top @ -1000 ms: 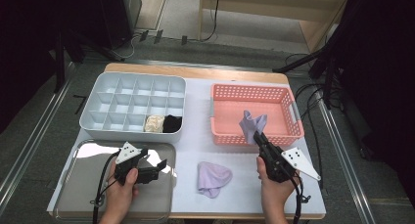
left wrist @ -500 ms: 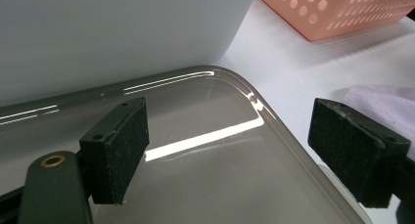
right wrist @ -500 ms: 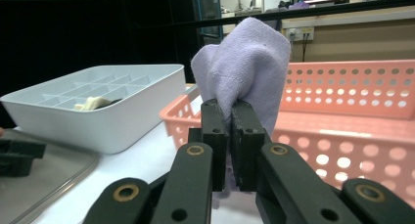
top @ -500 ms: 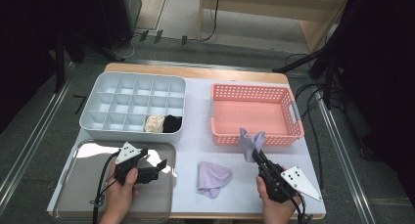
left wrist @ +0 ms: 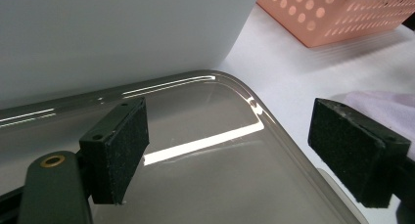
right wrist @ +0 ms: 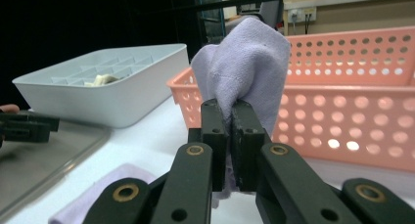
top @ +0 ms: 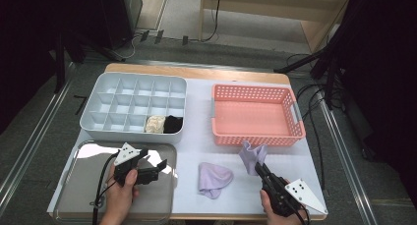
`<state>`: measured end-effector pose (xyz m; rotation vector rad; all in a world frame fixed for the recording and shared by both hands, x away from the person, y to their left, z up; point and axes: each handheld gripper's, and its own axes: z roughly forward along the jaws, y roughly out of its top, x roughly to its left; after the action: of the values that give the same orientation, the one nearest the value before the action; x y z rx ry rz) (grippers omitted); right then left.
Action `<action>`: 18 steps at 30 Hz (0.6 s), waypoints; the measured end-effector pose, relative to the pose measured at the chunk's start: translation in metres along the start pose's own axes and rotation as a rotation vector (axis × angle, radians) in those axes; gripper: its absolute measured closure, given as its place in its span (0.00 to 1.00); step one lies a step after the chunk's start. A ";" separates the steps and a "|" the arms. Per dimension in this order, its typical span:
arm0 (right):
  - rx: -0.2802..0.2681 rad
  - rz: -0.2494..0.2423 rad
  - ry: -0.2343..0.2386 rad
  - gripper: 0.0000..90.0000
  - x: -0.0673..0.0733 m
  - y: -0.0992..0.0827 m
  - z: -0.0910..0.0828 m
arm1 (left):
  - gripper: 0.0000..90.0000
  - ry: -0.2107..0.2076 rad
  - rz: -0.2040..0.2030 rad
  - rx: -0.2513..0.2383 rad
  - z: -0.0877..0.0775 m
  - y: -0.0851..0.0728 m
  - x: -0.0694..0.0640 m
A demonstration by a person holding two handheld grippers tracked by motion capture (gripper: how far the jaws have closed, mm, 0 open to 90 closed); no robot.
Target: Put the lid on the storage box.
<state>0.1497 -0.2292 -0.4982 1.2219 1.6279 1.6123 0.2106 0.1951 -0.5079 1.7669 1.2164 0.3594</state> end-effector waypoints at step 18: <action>0.106 0.014 -0.170 0.96 -0.039 -0.016 -0.020 | 0.18 0.039 -0.057 -0.105 -0.009 -0.004 0.003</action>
<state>0.1460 -0.2711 -0.5194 1.3865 1.6168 1.4036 0.2039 0.2026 -0.5077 1.6396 1.2501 0.4183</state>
